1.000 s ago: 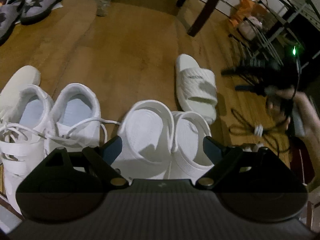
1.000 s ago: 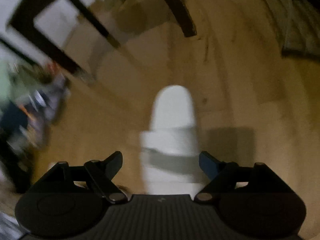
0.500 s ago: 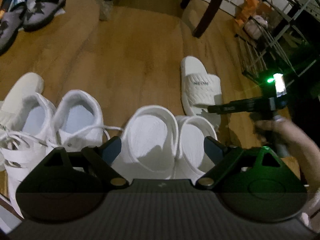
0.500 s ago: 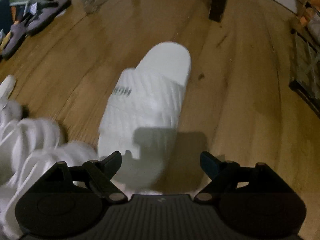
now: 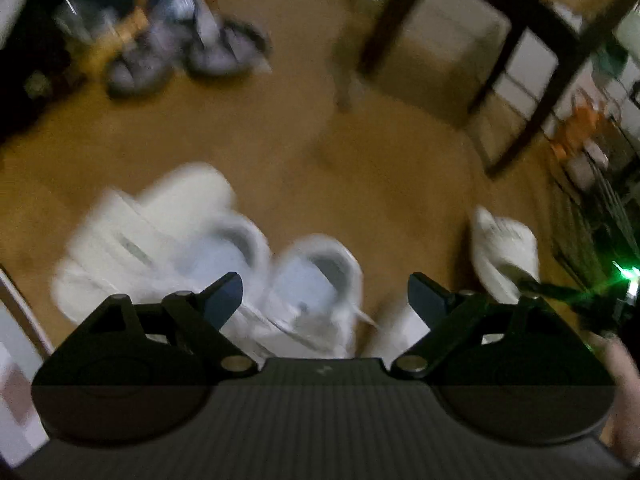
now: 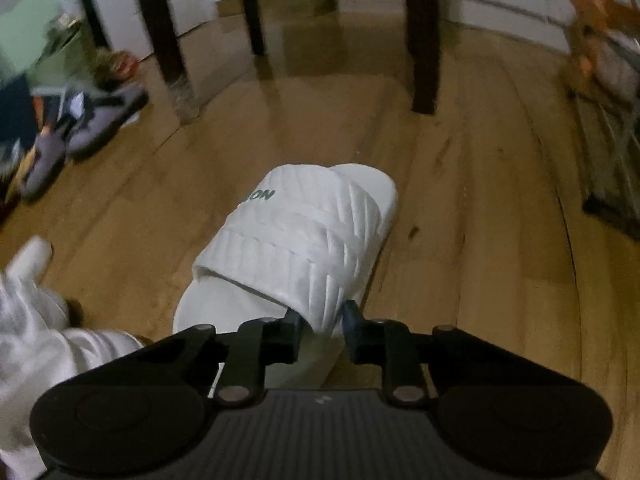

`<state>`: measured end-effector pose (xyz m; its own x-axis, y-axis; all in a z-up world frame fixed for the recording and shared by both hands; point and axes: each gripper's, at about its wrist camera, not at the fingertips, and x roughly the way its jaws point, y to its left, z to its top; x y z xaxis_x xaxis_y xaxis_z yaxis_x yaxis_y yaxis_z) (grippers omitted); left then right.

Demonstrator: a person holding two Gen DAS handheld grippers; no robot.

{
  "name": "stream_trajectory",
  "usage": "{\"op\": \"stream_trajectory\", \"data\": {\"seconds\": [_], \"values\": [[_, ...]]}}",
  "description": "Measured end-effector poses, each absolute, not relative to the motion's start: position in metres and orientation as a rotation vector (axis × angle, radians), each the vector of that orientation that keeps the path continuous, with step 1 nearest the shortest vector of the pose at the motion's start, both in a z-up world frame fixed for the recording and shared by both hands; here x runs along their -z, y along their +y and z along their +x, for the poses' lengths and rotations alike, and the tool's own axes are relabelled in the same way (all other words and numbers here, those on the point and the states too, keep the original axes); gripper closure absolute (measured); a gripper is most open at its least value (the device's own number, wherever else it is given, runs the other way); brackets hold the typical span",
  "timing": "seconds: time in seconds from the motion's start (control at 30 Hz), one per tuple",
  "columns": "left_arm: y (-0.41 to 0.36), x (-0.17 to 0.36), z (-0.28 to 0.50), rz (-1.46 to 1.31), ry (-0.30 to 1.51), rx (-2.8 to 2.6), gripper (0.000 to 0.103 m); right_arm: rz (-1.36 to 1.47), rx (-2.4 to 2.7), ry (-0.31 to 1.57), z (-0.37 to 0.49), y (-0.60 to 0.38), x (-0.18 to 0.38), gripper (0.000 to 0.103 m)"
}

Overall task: Organize scattered shoes
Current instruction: 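Carry the white quilted slide with the right tool toward the NEON slide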

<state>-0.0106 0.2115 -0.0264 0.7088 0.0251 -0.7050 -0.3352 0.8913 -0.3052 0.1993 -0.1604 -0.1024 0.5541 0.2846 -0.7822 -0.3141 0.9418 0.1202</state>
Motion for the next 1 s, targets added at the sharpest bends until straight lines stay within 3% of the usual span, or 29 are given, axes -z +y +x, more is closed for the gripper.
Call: {"op": "stream_trajectory", "data": {"seconds": [0.1, 0.33, 0.57, 0.83, 1.0], "values": [[0.239, 0.012, -0.031, -0.41, 0.715, -0.211, 0.013, -0.01, -0.342, 0.894, 0.189, -0.154, 0.078, 0.088], [0.313, 0.012, -0.06, -0.36, 0.802, -0.339, 0.012, 0.196, -0.457, 0.868, 0.179, -0.114, 0.034, 0.092], [0.366, 0.019, -0.088, -0.355, 0.816, -0.455, 0.012, 0.364, -0.664, 0.86, 0.16, -0.009, 0.012, 0.093], [0.405, 0.048, -0.085, -0.431, 0.784, -0.542, 0.011, 0.275, -0.714, 0.847, 0.136, 0.161, 0.023, 0.093], [0.424, 0.071, -0.09, -0.49, 0.8, -0.582, 0.011, 0.307, -0.709, 0.958, 0.12, 0.242, 0.054, 0.092]]}}
